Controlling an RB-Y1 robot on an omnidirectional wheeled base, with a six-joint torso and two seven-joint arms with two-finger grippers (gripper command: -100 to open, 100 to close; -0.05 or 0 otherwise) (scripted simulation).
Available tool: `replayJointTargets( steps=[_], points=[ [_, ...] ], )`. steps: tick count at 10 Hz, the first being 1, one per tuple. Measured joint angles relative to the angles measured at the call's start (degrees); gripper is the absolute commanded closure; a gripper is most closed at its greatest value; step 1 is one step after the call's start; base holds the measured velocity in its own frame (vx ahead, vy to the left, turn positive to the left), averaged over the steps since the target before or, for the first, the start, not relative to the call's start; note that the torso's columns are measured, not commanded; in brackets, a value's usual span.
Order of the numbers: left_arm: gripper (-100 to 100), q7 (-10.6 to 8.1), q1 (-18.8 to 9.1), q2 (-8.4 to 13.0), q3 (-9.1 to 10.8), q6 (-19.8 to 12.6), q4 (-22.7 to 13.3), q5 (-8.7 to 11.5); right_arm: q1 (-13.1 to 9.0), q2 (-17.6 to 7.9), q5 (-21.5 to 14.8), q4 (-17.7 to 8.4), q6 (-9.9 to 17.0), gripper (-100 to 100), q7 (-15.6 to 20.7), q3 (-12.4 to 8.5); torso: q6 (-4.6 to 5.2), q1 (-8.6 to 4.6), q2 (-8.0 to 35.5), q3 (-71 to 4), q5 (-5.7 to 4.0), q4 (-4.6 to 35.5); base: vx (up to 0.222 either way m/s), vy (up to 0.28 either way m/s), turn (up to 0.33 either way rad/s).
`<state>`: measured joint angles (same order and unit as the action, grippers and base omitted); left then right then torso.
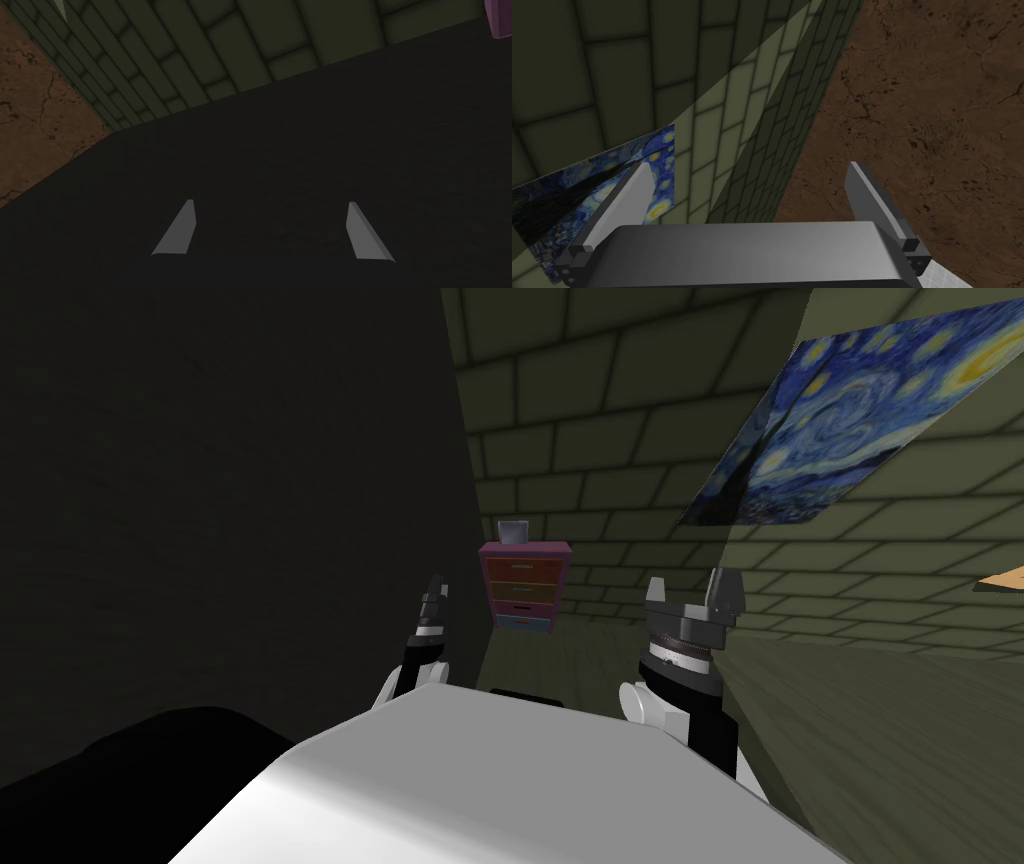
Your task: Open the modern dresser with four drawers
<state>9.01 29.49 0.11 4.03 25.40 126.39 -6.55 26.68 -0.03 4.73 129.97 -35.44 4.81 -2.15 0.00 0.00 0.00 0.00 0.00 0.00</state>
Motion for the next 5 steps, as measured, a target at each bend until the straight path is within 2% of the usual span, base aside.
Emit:
replayJointTargets(
  steps=[2,5],
  points=[
    [0,0.0,0.0,0.0,0.0,0.0,0.0,0.0,0.0,0.0,0.0,0.0,0.0,0,0.0,0.0,0.0,0.0,6.0,-12.0,0.0,6.0,0.0,0.0,0.0],
    [0,0.0,0.0,0.0,0.0,0.0,0.0,0.0,0.0,0.0,0.0,0.0,0.0,0,0.0,0.0,0.0,0.0,18.5,-36.9,0.0,18.5,0.0,0.0,0.0]
  ],
)
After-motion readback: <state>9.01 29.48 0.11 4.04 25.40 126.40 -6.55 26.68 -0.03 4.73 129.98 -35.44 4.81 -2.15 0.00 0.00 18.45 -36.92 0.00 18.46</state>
